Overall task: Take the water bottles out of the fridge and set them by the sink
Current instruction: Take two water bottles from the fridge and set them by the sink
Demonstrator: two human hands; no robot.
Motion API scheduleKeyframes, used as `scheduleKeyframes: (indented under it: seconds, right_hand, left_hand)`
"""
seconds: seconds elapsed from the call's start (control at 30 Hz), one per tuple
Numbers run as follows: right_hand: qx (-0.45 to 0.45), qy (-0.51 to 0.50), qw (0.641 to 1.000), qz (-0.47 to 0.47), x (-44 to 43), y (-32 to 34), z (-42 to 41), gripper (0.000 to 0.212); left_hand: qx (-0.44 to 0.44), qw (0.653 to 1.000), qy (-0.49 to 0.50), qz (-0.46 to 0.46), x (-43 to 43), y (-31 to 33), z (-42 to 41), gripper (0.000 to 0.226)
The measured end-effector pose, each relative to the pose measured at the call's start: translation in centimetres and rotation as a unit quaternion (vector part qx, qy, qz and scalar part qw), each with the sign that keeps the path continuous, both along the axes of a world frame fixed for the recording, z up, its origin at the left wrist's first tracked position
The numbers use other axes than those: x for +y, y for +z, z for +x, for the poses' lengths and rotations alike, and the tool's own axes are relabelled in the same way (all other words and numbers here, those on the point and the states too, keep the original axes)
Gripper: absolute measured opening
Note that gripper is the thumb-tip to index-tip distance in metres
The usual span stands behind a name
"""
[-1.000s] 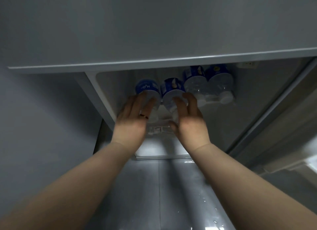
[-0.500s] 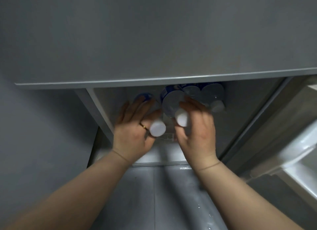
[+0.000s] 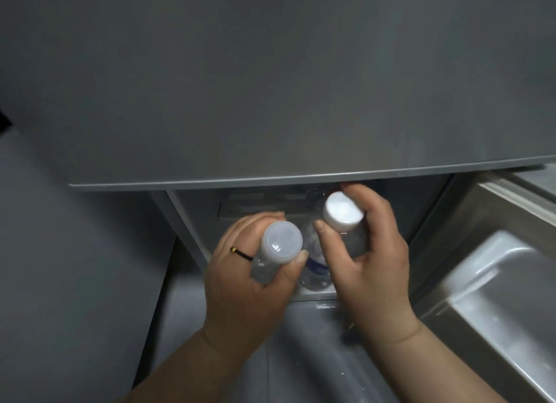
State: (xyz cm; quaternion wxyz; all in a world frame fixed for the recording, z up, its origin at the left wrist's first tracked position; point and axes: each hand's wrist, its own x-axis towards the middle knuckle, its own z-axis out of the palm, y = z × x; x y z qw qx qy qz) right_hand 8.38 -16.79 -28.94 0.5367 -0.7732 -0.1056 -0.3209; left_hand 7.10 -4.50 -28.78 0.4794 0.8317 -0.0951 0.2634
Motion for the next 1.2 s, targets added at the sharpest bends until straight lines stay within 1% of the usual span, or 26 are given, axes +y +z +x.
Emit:
scheduleKeyframes:
  seconds: [0.07, 0.17, 0.3, 0.4, 0.53, 0.6, 0.63, 0.7, 0.73, 0.77, 0.83, 0.87, 0.9, 0.97, 1.0, 1.03, 1.1, 1.2]
  right_hand:
    - [0.035, 0.011, 0.999, 0.009, -0.3, 0.3, -0.1, 0.036]
    - [0.064, 0.006, 0.998, -0.001, -1.1, 0.9, -0.4, 0.037]
    - [0.097, 0.014, 0.995, -0.033, -2.6, 2.2, -0.8, 0.037]
    - [0.119, 0.028, 0.992, -0.029, -3.4, 3.1, -2.1, 0.042]
    - [0.18, 0.021, 0.983, -0.019, -4.9, 5.9, -5.5, 0.042]
    - [0.215, 0.01, 0.977, -0.001, -5.7, 8.7, -7.2, 0.039]
    - [0.233, 0.004, 0.972, 0.01, -6.3, 10.6, -8.0, 0.035]
    - [0.237, -0.021, 0.971, 0.012, -6.9, 14.0, -9.5, 0.036]
    - [0.241, -0.032, 0.97, 0.022, -7.5, 15.8, -9.8, 0.038]
    - [0.257, -0.043, 0.964, 0.053, -8.6, 18.4, -10.7, 0.039]
    - [0.279, -0.054, 0.952, 0.113, -9.7, 22.1, -11.7, 0.048]
    - [0.295, -0.066, 0.944, 0.132, -10.7, 24.6, -12.3, 0.052]
    - [0.298, -0.08, 0.942, 0.134, -11.6, 26.6, -12.9, 0.052]
    - [0.298, -0.106, 0.94, 0.127, -12.7, 30.6, -14.2, 0.044]
    - [0.295, -0.128, 0.937, 0.137, -13.4, 32.9, -15.0, 0.038]
    - [0.288, -0.159, 0.932, 0.15, -14.3, 35.5, -16.1, 0.035]
    - [0.266, -0.203, 0.926, 0.178, -15.5, 39.6, -17.8, 0.033]
    - [0.214, -0.296, 0.91, 0.196, -17.4, 46.0, -21.7, 0.035]
  left_hand:
    - [0.051, 0.997, 0.008, -0.06, -0.6, 0.5, -0.4, 0.02]
    - [0.091, 0.988, -0.017, -0.122, -1.6, 1.6, -0.8, 0.017]
    - [0.132, 0.982, -0.047, -0.129, -2.4, 2.8, -0.8, 0.018]
    - [0.168, 0.975, -0.072, -0.129, -3.0, 3.8, -1.5, 0.027]
    - [0.228, 0.959, -0.115, -0.123, -4.2, 7.2, -3.5, 0.028]
    - [0.26, 0.947, -0.132, -0.132, -5.0, 9.7, -4.5, 0.026]
    - [0.292, 0.933, -0.139, -0.154, -5.6, 11.6, -5.0, 0.024]
    - [0.331, 0.912, -0.147, -0.193, -6.4, 14.7, -6.1, 0.02]
    - [0.331, 0.911, -0.157, -0.191, -7.0, 16.2, -6.2, 0.018]
    - [0.339, 0.91, -0.169, -0.17, -7.7, 18.7, -6.6, 0.018]
    - [0.336, 0.912, -0.197, -0.132, -8.7, 22.2, -7.2, 0.028]
    - [0.333, 0.91, -0.222, -0.108, -9.5, 24.7, -7.3, 0.031]
    - [0.327, 0.908, -0.245, -0.086, -10.2, 26.9, -7.2, 0.028]
    - [0.31, 0.902, -0.298, -0.034, -11.8, 31.7, -7.5, 0.017]
    - [0.302, 0.897, -0.322, -0.014, -12.8, 34.2, -7.6, 0.014]
    - [0.309, 0.884, -0.35, -0.007, -14.1, 36.7, -7.9, 0.012]
    - [0.33, 0.861, -0.387, -0.026, -15.9, 40.6, -8.6, 0.011]
    - [0.337, 0.821, -0.461, -0.008, -19.4, 46.4, -10.1, 0.015]
